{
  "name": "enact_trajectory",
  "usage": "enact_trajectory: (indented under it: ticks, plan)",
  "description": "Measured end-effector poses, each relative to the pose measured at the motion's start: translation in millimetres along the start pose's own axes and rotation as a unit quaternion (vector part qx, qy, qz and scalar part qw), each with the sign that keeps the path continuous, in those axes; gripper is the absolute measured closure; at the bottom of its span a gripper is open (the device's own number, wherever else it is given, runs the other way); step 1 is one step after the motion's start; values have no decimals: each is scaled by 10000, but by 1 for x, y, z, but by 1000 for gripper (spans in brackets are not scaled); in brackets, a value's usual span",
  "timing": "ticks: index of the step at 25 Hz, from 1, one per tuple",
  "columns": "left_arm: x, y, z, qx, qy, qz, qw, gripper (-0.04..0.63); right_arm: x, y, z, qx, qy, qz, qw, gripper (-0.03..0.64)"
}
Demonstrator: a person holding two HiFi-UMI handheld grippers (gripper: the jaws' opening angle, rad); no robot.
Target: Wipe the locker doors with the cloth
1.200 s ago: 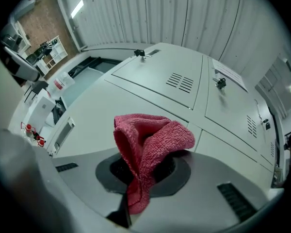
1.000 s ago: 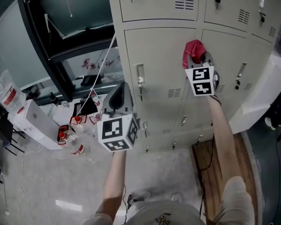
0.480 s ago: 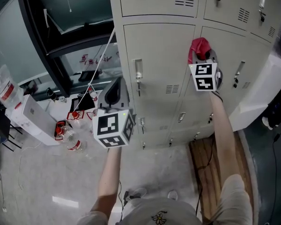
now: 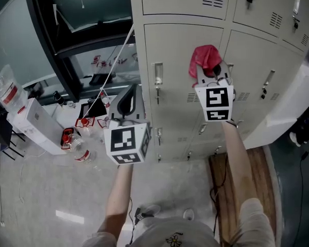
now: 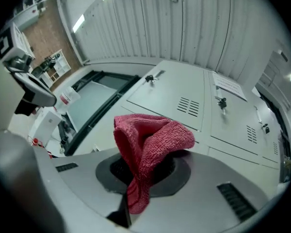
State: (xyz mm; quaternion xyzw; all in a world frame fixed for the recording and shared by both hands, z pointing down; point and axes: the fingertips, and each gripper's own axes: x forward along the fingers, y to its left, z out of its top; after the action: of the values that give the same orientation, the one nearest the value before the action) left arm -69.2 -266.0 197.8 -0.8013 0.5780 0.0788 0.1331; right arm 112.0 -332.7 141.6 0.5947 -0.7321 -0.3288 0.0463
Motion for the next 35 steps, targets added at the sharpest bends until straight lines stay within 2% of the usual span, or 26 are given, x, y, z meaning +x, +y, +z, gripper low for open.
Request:
enact_trajectory:
  ticks: [7,11,16,26,35]
  plan:
    - [-2,8,6,-25,-136,46,9999,580,17,86,31,181,-406,766,9961,586]
    - [-2,19,-2,-97,-57,107,9999,579,36,130,24,49,-334,1089,9935,586]
    - [-4,33,-13,-156,-48,230,9996,579,53,164,3,-258,-92,1244,9919,586]
    - [-4,52,-41,-410,143,419,9982,580,68,188,-24,-737,139,1283,9889,586]
    - [0,47,-51,-432,286,401,9979,580,65,177,-31,-746,140,1268,9890,586]
